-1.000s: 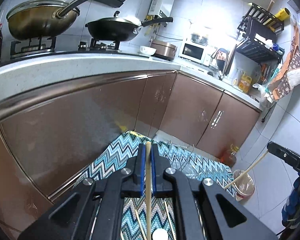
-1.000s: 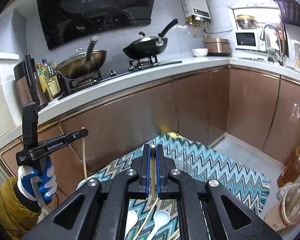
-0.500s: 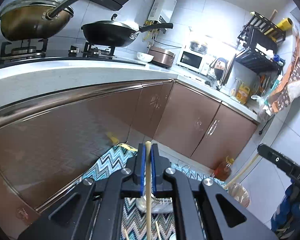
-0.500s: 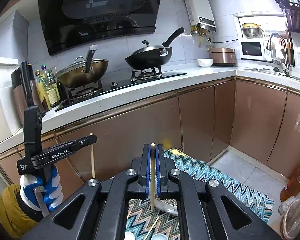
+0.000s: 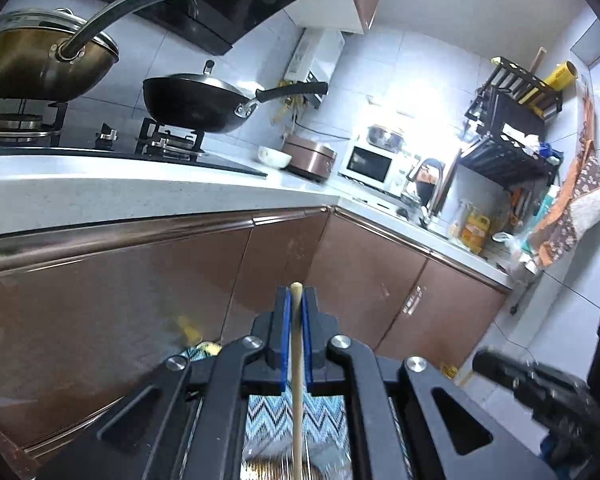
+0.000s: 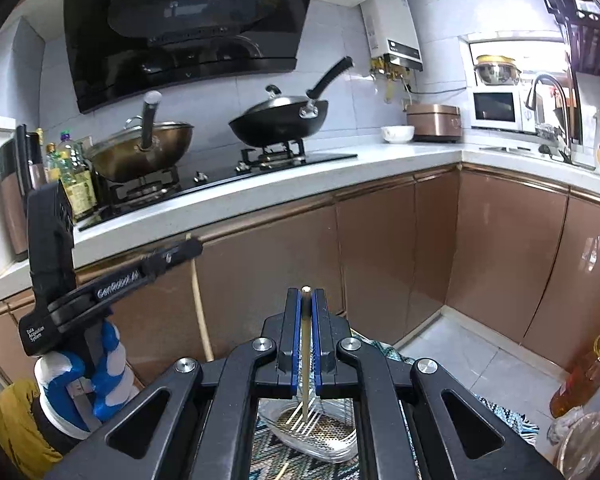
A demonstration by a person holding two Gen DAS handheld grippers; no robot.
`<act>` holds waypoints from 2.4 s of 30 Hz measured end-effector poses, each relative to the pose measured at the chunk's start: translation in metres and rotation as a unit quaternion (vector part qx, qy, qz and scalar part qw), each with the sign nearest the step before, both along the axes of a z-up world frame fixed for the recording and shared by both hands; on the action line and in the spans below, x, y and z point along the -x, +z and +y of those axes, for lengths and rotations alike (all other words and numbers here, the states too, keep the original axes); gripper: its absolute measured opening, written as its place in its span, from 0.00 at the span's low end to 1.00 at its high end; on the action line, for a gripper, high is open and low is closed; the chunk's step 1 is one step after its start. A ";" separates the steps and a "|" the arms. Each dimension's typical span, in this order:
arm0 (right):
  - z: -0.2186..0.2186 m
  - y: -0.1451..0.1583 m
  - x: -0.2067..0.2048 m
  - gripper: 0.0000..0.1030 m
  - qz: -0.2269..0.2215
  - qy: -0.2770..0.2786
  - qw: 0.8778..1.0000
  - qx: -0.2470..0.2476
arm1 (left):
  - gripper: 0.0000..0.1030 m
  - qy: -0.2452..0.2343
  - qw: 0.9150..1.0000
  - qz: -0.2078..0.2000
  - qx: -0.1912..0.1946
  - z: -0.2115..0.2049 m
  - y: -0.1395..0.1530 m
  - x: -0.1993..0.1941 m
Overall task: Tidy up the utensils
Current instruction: 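Lift the held chopsticks with both tools and carry them above the clear utensil holder, then lower the right tool's chopstick into the holder and open it while the left tool does the same, then withdraw both open tools from the holder back toward the loose chopsticks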
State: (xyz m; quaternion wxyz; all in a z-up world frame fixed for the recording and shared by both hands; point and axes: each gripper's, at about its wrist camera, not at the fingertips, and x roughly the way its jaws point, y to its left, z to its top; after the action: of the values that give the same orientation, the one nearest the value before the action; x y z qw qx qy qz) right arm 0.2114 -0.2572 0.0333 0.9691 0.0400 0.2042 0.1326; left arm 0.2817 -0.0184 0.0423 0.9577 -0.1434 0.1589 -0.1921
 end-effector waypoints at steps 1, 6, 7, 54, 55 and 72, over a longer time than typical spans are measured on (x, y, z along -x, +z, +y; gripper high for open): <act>0.000 -0.005 -0.005 0.05 0.003 -0.004 1.000 0.004 | 0.05 0.014 1.000 -0.008 -0.005 -0.008 -0.007 -0.006; -0.004 -0.035 -0.024 0.05 0.013 -0.021 1.000 0.013 | 0.05 0.060 0.998 -0.025 -0.017 -0.023 -0.050 -0.024; -0.003 -0.042 -0.027 0.05 0.016 -0.024 0.999 0.016 | 0.05 0.066 0.997 -0.023 -0.015 -0.024 -0.061 -0.026; 0.004 -0.056 0.180 0.52 0.007 -0.071 0.997 0.032 | 0.54 0.078 0.987 0.017 -0.140 0.075 -0.057 0.193; 0.003 -0.056 0.186 0.53 0.007 -0.073 0.997 0.031 | 0.54 0.077 0.987 0.018 -0.141 0.077 -0.058 0.197; -0.006 -0.055 0.213 0.60 0.012 -0.093 0.995 0.023 | 0.54 0.029 0.988 0.024 -0.151 0.075 -0.066 0.219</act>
State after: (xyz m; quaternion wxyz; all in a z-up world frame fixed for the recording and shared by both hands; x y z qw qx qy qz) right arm -0.0013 -0.2637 -0.0212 0.9753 0.0381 0.2144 0.0362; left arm 0.0626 0.0568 -0.0236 0.9696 -0.0062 0.2044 -0.1344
